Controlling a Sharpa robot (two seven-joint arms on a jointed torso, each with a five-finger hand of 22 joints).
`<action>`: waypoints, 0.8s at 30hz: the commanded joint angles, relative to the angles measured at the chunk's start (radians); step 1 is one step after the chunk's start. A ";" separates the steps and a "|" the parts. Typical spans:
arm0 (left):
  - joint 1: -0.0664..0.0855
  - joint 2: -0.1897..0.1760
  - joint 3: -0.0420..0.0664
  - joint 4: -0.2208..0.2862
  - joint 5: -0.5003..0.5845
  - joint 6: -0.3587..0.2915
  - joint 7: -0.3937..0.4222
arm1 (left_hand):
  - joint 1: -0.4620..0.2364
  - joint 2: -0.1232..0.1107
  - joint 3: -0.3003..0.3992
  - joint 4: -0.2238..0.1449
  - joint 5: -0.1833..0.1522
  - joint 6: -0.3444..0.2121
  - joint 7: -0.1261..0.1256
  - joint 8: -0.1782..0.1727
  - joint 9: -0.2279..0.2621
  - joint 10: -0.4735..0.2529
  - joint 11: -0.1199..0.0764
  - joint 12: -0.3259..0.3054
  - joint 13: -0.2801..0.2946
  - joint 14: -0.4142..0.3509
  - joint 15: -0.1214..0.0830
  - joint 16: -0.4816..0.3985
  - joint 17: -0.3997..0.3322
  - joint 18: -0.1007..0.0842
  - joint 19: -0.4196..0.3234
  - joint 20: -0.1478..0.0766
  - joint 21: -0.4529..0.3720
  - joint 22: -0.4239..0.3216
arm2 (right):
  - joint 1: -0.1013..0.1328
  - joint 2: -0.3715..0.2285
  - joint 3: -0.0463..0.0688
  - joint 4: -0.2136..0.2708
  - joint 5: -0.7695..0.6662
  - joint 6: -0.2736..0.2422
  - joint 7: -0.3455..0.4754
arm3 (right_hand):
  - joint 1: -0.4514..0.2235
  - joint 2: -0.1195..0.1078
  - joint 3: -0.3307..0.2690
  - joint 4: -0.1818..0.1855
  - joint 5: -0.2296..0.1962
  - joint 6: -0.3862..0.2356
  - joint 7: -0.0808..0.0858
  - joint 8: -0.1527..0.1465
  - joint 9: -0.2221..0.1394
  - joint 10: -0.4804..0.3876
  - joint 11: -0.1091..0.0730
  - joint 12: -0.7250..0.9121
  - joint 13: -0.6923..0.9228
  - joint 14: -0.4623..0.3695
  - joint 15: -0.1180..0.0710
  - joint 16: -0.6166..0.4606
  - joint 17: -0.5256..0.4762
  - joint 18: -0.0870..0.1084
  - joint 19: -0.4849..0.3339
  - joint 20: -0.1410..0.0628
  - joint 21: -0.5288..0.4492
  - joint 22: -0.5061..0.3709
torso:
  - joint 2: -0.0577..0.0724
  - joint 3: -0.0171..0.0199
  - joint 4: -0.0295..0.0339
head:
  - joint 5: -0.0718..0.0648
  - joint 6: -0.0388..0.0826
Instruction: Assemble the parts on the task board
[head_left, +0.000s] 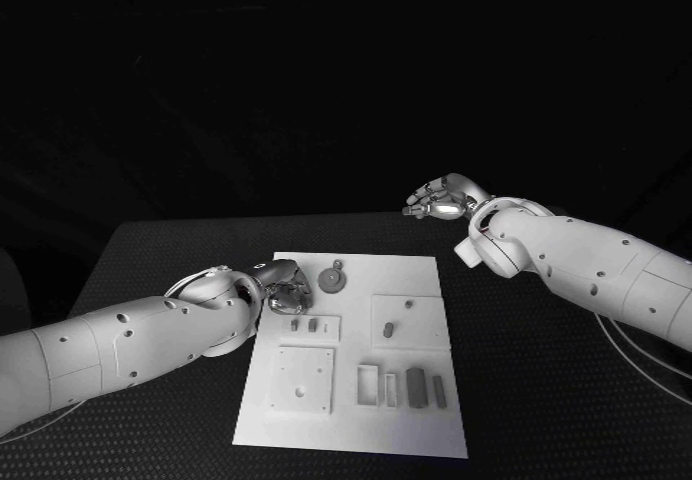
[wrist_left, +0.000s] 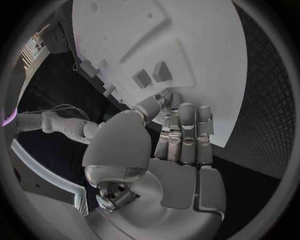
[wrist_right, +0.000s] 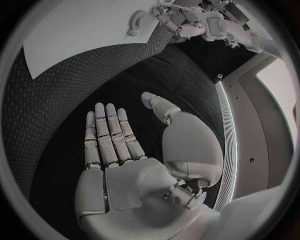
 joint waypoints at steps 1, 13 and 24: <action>-0.003 0.001 -0.002 -0.004 0.009 0.018 -0.010 | 0.000 -0.013 0.000 0.001 0.002 -0.034 -0.004 -0.016 -0.009 -0.025 0.012 -0.012 -0.008 -0.008 0.012 0.001 -0.001 0.018 -0.007 -0.061 -0.002 0.017 | 0.000 -0.003 0.000 0.001 0.001 0.011 0.005 | -0.001 0.000 -0.005 0.001 0.005 -0.009 0.019 0.003 -0.001 0.006 0.002 -0.005 0.001 -0.009 0.001 0.004 -0.001 -0.019 0.000 -0.002 -0.006 0.001 | -0.001 0.0000 0.0017 | -0.001 0.000; -0.003 -0.004 -0.002 -0.010 0.010 0.018 -0.022 | 0.012 -0.027 -0.001 0.001 0.004 -0.077 -0.009 -0.028 -0.021 -0.059 0.026 -0.011 -0.014 -0.025 0.026 0.006 -0.001 0.028 -0.017 -0.045 0.000 0.020 | 0.000 -0.010 0.000 0.002 0.001 0.010 0.004 | 0.000 -0.001 -0.005 0.001 0.005 -0.009 0.020 0.003 -0.002 0.006 0.003 -0.006 0.001 -0.009 0.001 0.005 -0.002 -0.019 0.000 -0.002 -0.007 0.002 | 0.000 0.0002 -0.0010 | 0.002 0.003; -0.002 -0.018 0.006 -0.053 0.059 -0.032 -0.010 | 0.019 -0.025 0.002 0.003 0.006 -0.098 -0.007 -0.032 -0.028 -0.058 0.026 -0.008 -0.013 -0.025 0.026 0.012 -0.001 0.032 -0.015 -0.043 0.004 0.019 | -0.007 -0.037 0.000 0.035 -0.037 0.040 -0.005 | 0.022 0.006 0.001 -0.017 -0.016 -0.005 0.017 0.009 -0.002 0.015 0.002 -0.010 0.003 -0.005 0.003 0.011 -0.005 -0.017 0.008 -0.003 -0.014 0.008 | 0.000 0.0003 -0.0006 | 0.002 0.012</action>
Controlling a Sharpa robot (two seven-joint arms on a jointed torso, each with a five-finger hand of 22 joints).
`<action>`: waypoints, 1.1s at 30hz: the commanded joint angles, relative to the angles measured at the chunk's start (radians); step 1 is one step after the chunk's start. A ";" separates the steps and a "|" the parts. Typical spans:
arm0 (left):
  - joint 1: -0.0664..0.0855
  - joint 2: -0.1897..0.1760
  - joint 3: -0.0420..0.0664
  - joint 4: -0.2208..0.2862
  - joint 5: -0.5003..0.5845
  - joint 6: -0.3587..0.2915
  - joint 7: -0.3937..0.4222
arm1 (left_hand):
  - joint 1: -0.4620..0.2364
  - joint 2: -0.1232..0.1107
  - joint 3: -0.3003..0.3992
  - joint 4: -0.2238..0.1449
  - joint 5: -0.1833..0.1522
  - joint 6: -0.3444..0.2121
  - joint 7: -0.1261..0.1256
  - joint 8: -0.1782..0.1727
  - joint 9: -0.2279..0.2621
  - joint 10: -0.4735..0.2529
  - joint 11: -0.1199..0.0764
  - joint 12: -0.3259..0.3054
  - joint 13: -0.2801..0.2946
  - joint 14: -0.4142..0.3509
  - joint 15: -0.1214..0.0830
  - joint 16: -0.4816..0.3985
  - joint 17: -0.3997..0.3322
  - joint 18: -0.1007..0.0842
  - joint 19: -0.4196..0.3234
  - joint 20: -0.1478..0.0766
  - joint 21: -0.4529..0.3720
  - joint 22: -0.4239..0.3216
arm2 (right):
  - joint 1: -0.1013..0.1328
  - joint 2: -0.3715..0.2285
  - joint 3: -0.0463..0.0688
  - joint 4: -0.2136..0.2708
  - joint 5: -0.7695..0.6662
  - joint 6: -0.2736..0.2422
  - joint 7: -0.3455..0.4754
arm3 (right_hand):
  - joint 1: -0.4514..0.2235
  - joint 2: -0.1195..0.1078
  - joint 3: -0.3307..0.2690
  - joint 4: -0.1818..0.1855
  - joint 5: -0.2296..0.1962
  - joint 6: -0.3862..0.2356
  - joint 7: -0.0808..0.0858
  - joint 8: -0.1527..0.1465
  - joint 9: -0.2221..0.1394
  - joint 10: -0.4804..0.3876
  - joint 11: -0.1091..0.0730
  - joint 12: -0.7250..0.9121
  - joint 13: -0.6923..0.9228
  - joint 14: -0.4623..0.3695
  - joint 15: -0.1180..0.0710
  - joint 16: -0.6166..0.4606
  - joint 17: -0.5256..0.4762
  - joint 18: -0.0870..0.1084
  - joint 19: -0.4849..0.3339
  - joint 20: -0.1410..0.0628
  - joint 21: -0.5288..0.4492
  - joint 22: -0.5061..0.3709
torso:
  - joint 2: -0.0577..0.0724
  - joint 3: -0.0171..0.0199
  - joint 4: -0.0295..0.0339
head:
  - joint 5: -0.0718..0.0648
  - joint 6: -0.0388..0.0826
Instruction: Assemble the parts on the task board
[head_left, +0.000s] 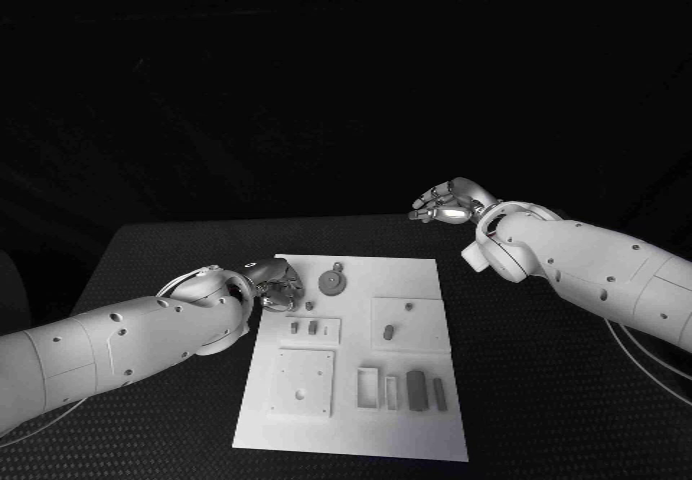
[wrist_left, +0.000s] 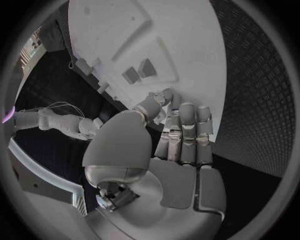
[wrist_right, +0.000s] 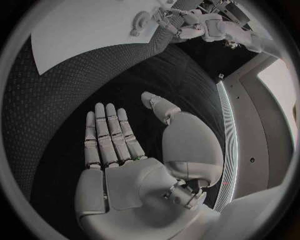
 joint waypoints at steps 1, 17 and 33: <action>-0.004 -0.008 0.003 -0.029 0.077 -0.037 -0.012 | 0.003 -0.005 0.003 0.005 0.006 -0.004 0.003 -0.002 -0.001 -0.029 0.023 0.001 -0.006 0.001 0.001 0.008 0.000 0.017 -0.004 -0.045 0.005 0.019 | -0.004 -0.014 0.000 0.027 -0.075 0.043 -0.006 | 0.020 0.002 0.003 -0.015 -0.019 -0.002 0.016 0.008 -0.001 0.015 -0.002 -0.006 0.002 0.001 -0.001 0.009 -0.002 -0.016 0.011 -0.003 -0.006 0.004 | 0.000 0.0003 -0.0004 | 0.001 0.005; 0.032 -0.063 0.046 -0.045 0.818 -0.070 0.124 | -0.125 -0.009 -0.026 0.088 -0.055 0.031 0.050 0.035 0.002 -0.022 0.024 0.004 -0.001 -0.039 0.004 -0.059 -0.040 0.013 -0.033 -0.038 -0.034 -0.001 | -0.049 -0.138 -0.016 0.212 -0.425 0.129 -0.045 | 0.055 0.002 0.019 -0.045 -0.121 0.062 -0.024 0.041 0.004 0.122 -0.044 0.020 0.010 0.159 -0.079 0.115 0.039 0.043 0.192 -0.012 0.017 0.013 | 0.000 0.0010 -0.0016 | -0.026 0.021; 0.034 -0.129 0.046 0.085 1.018 -0.039 0.246 | -0.149 -0.006 -0.035 0.093 -0.056 0.023 0.046 0.055 -0.003 -0.020 0.032 0.003 0.005 -0.061 0.018 -0.202 -0.103 -0.012 -0.075 -0.026 -0.112 -0.034 | -0.087 -0.185 -0.071 0.376 -0.811 0.124 -0.121 | 0.074 -0.048 0.068 -0.019 -0.180 0.096 -0.036 0.049 0.005 0.239 -0.080 -0.016 0.040 0.340 -0.167 0.211 0.161 0.077 0.425 -0.057 0.069 0.001 | -0.002 -0.0020 0.0003 | -0.042 0.023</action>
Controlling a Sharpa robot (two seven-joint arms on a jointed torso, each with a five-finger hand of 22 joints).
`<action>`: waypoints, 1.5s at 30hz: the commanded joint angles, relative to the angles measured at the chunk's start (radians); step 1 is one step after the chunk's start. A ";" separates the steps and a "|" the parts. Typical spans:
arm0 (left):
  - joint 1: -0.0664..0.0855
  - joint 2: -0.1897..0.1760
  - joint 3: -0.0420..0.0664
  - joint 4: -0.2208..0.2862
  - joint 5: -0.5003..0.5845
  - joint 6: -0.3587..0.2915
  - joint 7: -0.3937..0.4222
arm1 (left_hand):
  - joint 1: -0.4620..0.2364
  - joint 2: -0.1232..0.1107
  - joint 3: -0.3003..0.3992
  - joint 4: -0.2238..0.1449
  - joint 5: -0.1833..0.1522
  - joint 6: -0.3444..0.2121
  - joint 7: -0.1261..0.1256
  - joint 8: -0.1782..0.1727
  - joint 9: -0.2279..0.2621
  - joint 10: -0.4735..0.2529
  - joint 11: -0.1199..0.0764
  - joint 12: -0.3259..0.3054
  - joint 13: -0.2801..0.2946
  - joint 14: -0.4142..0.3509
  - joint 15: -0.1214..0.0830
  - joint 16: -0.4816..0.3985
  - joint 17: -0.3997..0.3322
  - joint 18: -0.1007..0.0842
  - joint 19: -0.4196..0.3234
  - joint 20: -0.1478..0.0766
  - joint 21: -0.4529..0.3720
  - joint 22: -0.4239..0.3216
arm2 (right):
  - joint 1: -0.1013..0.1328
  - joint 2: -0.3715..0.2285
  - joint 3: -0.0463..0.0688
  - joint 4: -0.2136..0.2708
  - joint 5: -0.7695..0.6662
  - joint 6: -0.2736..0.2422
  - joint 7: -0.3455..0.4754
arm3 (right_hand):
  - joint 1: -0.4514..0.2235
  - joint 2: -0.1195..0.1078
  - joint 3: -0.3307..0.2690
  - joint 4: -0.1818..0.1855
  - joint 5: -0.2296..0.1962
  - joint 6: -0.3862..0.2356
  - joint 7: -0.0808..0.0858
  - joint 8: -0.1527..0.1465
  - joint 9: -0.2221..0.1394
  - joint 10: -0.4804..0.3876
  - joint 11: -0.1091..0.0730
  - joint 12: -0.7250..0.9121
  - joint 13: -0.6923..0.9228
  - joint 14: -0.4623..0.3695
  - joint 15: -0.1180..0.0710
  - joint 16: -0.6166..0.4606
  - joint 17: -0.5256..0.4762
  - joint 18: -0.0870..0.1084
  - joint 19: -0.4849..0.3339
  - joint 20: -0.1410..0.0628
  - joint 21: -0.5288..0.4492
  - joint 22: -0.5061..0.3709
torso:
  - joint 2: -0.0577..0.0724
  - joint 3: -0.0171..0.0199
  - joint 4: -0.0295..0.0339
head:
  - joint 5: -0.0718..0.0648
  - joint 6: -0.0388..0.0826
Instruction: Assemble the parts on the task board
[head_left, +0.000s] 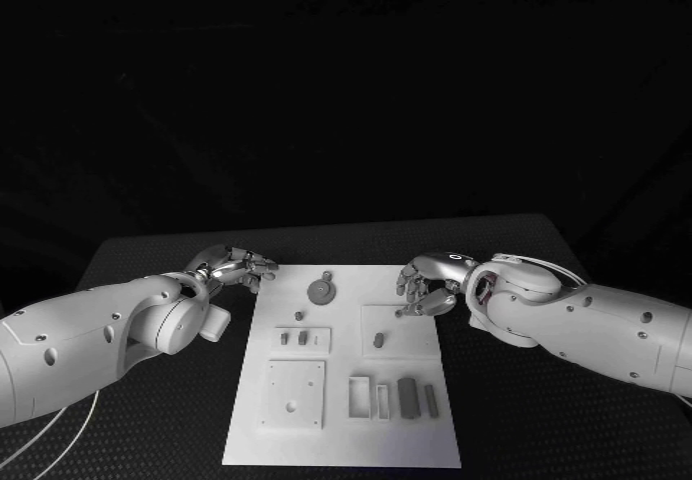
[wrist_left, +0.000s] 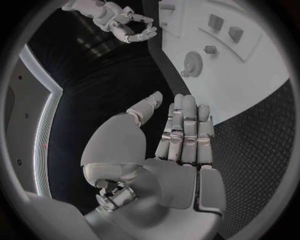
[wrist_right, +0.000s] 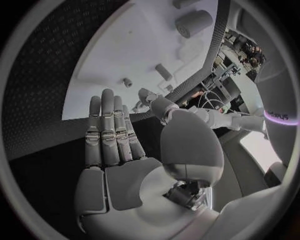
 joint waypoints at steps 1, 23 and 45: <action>0.002 0.001 0.001 0.012 0.059 0.012 0.052 | -0.011 -0.002 -0.005 -0.003 -0.002 -0.005 0.004 0.005 -0.001 0.001 0.007 0.000 0.001 -0.004 0.002 -0.005 -0.002 -0.012 -0.007 -0.040 -0.004 -0.001 | -0.002 0.001 -0.004 0.015 -0.159 0.010 -0.043 | 0.007 -0.018 0.019 0.007 -0.021 0.012 -0.002 0.003 0.001 0.008 0.002 -0.013 0.003 0.009 -0.001 0.000 0.013 0.013 0.011 -0.003 0.002 -0.002 | 0.000 -0.0012 0.0013 | -0.001 -0.003; 0.001 0.007 0.001 0.023 0.064 0.009 0.053 | -0.012 0.001 -0.008 -0.006 -0.001 -0.005 0.012 0.007 -0.002 -0.001 0.008 -0.001 0.001 0.002 0.002 -0.011 -0.002 -0.013 -0.004 -0.040 -0.008 -0.002 | -0.022 0.041 -0.037 0.007 -0.285 -0.012 -0.089 | 0.068 -0.058 0.150 0.036 -0.106 0.057 -0.022 0.011 -0.001 0.009 0.015 -0.097 0.002 0.013 0.003 -0.043 0.065 0.013 0.009 0.000 -0.011 0.008 | 0.002 0.0004 0.0019 | 0.008 -0.014; 0.001 0.005 0.001 0.023 0.066 0.010 0.045 | -0.014 0.003 -0.010 -0.006 -0.002 -0.007 0.013 0.008 -0.003 -0.003 0.008 -0.001 0.002 0.008 0.001 -0.011 -0.001 -0.012 0.000 -0.041 -0.009 -0.003 | -0.037 0.066 -0.057 0.001 -0.341 -0.027 -0.096 | 0.090 -0.051 0.195 0.044 -0.109 0.132 -0.046 0.051 0.019 0.097 -0.020 -0.073 0.028 0.072 -0.021 -0.017 0.114 0.013 0.070 -0.025 0.025 0.037 | 0.002 -0.0005 0.0006 | 0.010 -0.025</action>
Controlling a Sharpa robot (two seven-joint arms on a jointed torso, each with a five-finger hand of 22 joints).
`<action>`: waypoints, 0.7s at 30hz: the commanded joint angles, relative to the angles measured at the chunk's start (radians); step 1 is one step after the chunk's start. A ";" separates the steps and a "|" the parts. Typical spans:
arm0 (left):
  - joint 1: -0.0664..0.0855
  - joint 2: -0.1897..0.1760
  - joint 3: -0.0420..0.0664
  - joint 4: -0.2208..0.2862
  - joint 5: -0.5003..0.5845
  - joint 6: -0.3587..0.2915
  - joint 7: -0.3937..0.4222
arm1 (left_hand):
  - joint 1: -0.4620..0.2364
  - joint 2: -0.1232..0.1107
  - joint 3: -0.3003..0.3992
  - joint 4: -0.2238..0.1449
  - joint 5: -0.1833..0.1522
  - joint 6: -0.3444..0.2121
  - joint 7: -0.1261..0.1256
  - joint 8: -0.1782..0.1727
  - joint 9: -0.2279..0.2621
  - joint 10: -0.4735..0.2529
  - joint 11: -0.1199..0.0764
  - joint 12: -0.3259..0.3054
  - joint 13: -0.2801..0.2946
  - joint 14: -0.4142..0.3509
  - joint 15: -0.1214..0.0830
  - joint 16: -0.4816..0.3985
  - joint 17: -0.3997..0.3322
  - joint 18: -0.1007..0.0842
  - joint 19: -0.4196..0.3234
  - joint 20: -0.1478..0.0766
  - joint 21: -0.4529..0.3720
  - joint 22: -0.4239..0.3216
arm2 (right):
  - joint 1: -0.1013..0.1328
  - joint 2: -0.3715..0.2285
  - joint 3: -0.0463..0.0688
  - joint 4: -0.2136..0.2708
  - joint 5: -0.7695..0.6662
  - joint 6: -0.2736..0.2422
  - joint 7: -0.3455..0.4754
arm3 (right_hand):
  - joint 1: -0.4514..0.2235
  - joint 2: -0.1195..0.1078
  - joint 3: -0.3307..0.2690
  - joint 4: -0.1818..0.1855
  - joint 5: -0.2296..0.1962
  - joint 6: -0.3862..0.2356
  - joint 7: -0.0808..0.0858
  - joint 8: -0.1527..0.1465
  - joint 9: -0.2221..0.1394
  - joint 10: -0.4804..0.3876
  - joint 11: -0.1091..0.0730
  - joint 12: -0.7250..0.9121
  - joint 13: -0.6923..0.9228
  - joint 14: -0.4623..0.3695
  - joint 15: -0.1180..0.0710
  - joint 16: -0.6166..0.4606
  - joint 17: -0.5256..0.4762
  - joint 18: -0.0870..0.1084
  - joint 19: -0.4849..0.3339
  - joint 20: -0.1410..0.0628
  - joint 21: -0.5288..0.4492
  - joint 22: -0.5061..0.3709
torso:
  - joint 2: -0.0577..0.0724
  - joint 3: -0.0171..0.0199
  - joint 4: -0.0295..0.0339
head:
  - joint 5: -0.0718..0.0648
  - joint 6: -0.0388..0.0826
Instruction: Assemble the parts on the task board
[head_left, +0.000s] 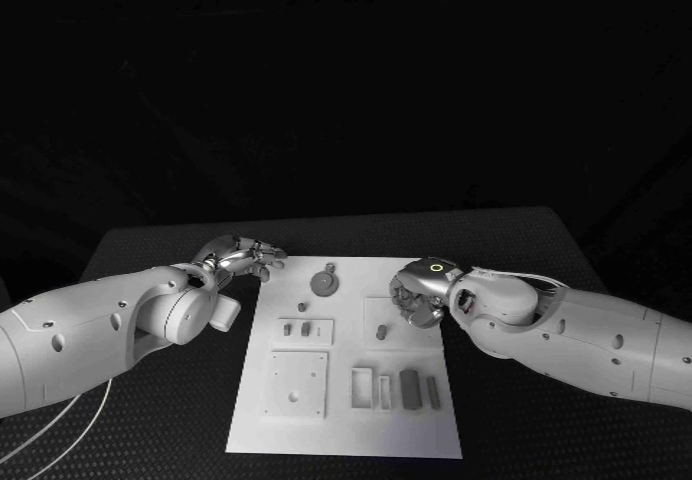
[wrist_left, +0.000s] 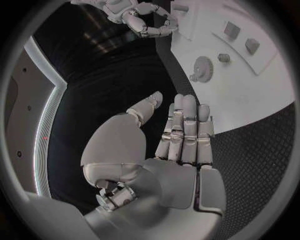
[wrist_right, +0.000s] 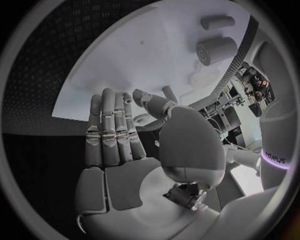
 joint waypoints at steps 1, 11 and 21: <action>0.001 0.002 0.001 0.002 0.007 0.009 0.008 | -0.011 -0.001 -0.005 -0.001 -0.002 0.000 0.006 0.004 -0.001 0.001 0.004 -0.001 0.001 0.009 0.001 -0.007 0.000 -0.012 0.000 -0.041 -0.005 -0.001 | -0.012 0.005 -0.009 -0.005 -0.038 0.020 -0.001 | 0.010 0.004 0.009 -0.004 -0.006 0.015 -0.005 0.009 0.006 0.014 -0.005 0.005 0.006 0.011 -0.002 0.006 0.009 0.013 0.015 -0.003 0.008 0.005 | 0.000 -0.0003 0.0009 | -0.001 -0.001; 0.001 0.002 0.001 0.001 0.007 0.006 0.003 | -0.010 -0.002 -0.006 -0.003 -0.002 0.000 0.006 0.006 -0.002 0.001 0.004 -0.001 0.002 0.015 0.000 -0.006 0.002 -0.011 0.005 -0.042 -0.005 -0.001 | -0.020 0.025 -0.019 -0.012 -0.067 0.025 -0.020 | 0.009 0.004 0.009 -0.008 -0.006 0.027 -0.008 0.014 0.010 0.026 -0.010 0.006 0.014 0.017 -0.006 0.011 0.026 0.013 0.025 -0.009 0.018 0.017 | 0.000 0.0005 0.0012 | 0.000 -0.006; 0.001 0.002 0.001 0.000 0.007 0.006 -0.005 | -0.009 -0.003 -0.007 -0.005 -0.002 -0.001 0.006 0.006 -0.003 0.000 0.004 -0.001 0.002 0.016 0.000 -0.006 0.003 -0.011 0.006 -0.043 -0.005 -0.001 | -0.021 0.032 -0.030 -0.020 -0.124 0.035 -0.048 | 0.019 0.000 0.018 -0.019 -0.006 0.030 -0.009 0.013 0.011 0.028 -0.011 0.002 0.019 0.015 -0.007 0.011 0.036 0.013 0.024 -0.011 0.020 0.023 | 0.000 0.0004 -0.0004 | -0.001 -0.007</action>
